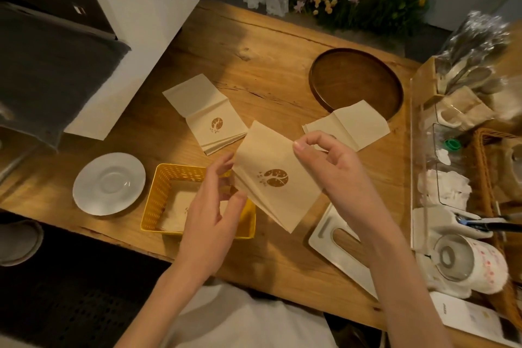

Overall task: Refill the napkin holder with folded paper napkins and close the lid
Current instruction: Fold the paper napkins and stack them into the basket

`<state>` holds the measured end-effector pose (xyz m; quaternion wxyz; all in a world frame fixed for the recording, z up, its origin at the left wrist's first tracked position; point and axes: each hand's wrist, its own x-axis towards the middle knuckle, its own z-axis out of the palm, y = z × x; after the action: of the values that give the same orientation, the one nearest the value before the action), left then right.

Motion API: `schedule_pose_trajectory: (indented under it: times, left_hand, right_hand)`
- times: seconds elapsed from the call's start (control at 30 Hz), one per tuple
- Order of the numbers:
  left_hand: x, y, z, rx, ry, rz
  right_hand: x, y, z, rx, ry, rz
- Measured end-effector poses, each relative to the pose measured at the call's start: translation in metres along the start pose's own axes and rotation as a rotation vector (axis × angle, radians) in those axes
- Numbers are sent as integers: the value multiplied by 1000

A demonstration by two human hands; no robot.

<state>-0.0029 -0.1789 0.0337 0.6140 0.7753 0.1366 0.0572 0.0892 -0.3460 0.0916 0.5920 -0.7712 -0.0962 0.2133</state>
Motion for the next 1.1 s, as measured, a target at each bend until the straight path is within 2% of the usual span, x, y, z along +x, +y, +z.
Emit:
schedule_pose_trajectory:
  times: [0.17, 0.37, 0.53, 0.7, 0.9, 1.1]
  left_hand:
    - [-3, -2, -4, 1, 15, 3]
    - [-4, -1, -12, -283, 42, -100]
    - [-5, 1, -20, -407, -39, -88]
    - [-6, -2, -28, -220, -180, 1]
    - [-4, -2, -28, -11, -255, 60]
    - [-5, -7, -25, 64, -288, 75]
  right_hand:
    - [2, -1, 10, 66, -55, -20]
    - [4, -2, 22, 109, -50, 34]
    - [7, -2, 27, 155, -9, 68]
    - [8, 4, 24, 135, 23, 126]
    - [7, 11, 20, 131, 48, 160]
    - [3, 17, 15, 110, 90, 170]
